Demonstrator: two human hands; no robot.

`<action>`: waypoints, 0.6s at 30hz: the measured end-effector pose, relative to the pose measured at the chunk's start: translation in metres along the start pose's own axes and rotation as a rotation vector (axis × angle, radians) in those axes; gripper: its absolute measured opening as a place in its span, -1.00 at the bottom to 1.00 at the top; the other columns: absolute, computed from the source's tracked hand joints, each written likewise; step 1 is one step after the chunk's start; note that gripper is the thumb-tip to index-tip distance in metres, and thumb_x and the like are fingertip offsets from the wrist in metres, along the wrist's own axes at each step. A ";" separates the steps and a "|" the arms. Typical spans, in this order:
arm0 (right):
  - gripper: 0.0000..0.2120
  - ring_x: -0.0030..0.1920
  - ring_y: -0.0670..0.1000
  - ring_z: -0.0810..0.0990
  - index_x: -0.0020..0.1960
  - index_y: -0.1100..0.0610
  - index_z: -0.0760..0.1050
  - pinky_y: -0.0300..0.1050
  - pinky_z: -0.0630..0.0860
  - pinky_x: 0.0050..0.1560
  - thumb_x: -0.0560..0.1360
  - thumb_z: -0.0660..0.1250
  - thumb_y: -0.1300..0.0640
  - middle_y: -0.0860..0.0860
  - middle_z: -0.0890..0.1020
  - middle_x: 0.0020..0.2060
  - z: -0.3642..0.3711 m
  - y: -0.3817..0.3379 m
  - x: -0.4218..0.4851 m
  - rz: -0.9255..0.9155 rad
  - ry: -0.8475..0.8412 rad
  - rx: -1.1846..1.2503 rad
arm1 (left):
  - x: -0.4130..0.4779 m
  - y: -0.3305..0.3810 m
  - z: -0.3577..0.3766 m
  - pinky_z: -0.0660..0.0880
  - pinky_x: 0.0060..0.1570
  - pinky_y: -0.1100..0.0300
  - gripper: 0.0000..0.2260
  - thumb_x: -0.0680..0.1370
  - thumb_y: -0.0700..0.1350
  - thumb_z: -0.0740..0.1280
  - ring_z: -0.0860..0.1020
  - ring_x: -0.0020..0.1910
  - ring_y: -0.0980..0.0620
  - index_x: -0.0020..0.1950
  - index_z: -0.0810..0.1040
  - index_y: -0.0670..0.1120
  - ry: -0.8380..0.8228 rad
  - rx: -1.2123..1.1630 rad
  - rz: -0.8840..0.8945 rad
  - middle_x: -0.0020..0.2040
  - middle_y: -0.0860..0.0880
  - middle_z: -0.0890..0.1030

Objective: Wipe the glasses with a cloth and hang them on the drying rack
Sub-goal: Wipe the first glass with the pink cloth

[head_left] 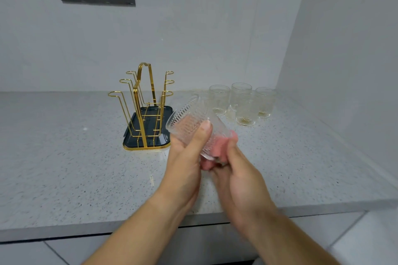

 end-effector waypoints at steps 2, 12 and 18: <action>-0.54 0.31 -0.01 0.63 0.47 0.05 0.46 0.14 0.36 0.52 0.70 0.10 -0.15 0.04 0.65 0.32 -0.006 -0.016 0.012 -0.036 0.014 0.070 | -0.003 -0.001 0.003 0.61 0.13 0.20 -0.45 0.51 -0.02 0.41 0.67 0.22 -0.02 0.46 0.44 -0.14 -0.042 0.022 0.021 0.24 -0.12 0.69; -0.28 0.38 -0.13 0.56 0.57 -0.03 0.30 0.02 0.35 0.52 0.50 0.21 -0.32 -0.07 0.65 0.32 0.006 0.003 -0.011 -0.059 -0.061 -0.048 | -0.003 -0.006 -0.003 0.62 0.24 -0.06 -0.55 0.56 -0.05 0.46 0.65 0.23 -0.26 0.38 0.46 -0.18 0.017 -0.049 -0.051 0.21 -0.25 0.67; -0.46 0.37 -0.03 0.59 0.58 -0.09 0.31 0.08 0.37 0.50 0.64 0.15 -0.21 0.04 0.57 0.41 -0.010 -0.022 0.011 -0.084 0.050 0.030 | -0.011 -0.011 0.003 0.60 0.21 0.17 -0.52 0.55 -0.07 0.44 0.63 0.32 -0.10 0.43 0.47 -0.20 0.005 0.003 -0.013 0.28 -0.15 0.68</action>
Point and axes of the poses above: each hand's wrist, its own x-axis towards the middle knuckle, its own z-axis out of the palm, y = z × x, the point moved 6 cm from there along x, towards the middle knuckle
